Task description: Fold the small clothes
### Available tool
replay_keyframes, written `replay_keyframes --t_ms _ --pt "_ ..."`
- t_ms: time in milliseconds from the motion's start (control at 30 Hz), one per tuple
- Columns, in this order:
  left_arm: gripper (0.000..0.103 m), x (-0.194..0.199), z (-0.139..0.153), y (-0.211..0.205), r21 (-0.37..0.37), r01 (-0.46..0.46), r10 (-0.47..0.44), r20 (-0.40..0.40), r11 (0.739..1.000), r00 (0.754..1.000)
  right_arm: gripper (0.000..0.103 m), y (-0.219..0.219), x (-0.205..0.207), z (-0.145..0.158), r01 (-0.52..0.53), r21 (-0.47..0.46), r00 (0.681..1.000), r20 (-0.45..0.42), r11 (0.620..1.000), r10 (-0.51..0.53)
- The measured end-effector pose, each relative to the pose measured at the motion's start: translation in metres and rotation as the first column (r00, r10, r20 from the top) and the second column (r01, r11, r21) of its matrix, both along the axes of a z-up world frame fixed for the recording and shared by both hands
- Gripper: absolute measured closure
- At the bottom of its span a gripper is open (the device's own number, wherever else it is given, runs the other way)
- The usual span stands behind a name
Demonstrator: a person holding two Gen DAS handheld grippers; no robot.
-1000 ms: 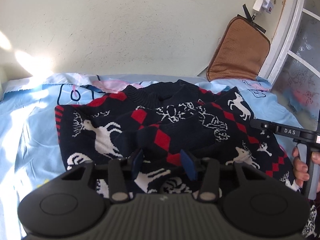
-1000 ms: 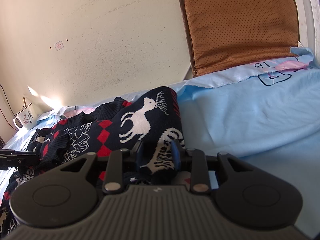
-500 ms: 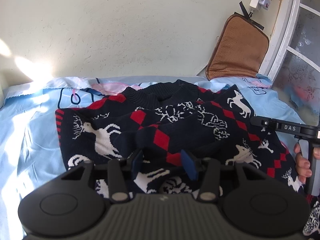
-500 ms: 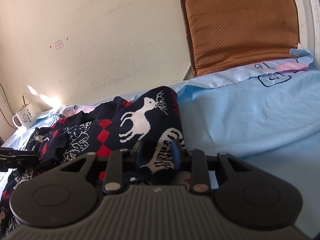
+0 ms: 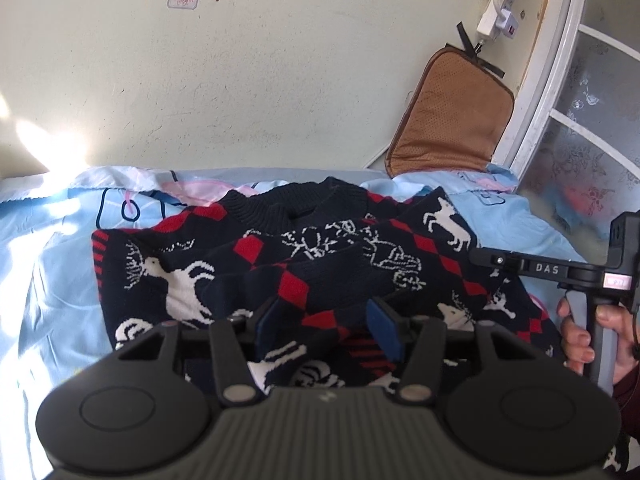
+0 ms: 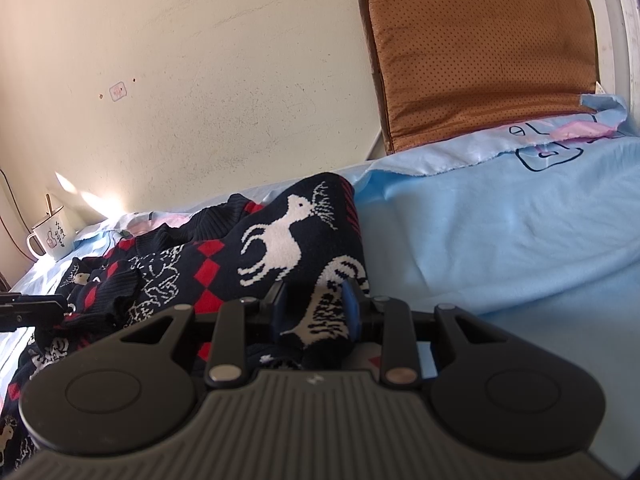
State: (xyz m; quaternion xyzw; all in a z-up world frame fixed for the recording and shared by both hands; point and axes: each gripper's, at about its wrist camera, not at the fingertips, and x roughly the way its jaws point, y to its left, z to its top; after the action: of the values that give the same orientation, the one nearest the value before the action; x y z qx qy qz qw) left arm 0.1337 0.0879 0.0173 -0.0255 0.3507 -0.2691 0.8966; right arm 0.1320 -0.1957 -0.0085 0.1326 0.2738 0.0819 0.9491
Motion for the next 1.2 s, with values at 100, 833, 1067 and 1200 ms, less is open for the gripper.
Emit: replay_keyframes --t_ms 100,833,1067,1200 --pt "0.055 0.005 -0.007 -0.001 0.034 -0.011 0.012 -0.023 0.999 1.000 0.069 -0.001 0.000 0.000 0.000 0.004 1.000 0.000 1.000 0.000" --pt "0.050 -0.008 0.001 -0.001 -0.067 0.072 -0.070 0.042 0.995 0.997 0.062 -0.004 -0.062 0.031 -0.104 -0.021 0.994 -0.023 0.994 0.103" --pt "0.047 -0.014 -0.009 -0.025 0.065 0.045 -0.046 0.013 0.997 0.999 0.058 -0.022 -0.081 0.012 -0.081 0.018 0.988 -0.128 0.997 0.083" --pt "0.046 -0.046 0.011 -0.012 0.003 0.011 -0.011 0.032 1.000 0.999 0.058 -0.035 -0.104 0.027 -0.093 0.063 0.994 -0.043 0.994 0.096"
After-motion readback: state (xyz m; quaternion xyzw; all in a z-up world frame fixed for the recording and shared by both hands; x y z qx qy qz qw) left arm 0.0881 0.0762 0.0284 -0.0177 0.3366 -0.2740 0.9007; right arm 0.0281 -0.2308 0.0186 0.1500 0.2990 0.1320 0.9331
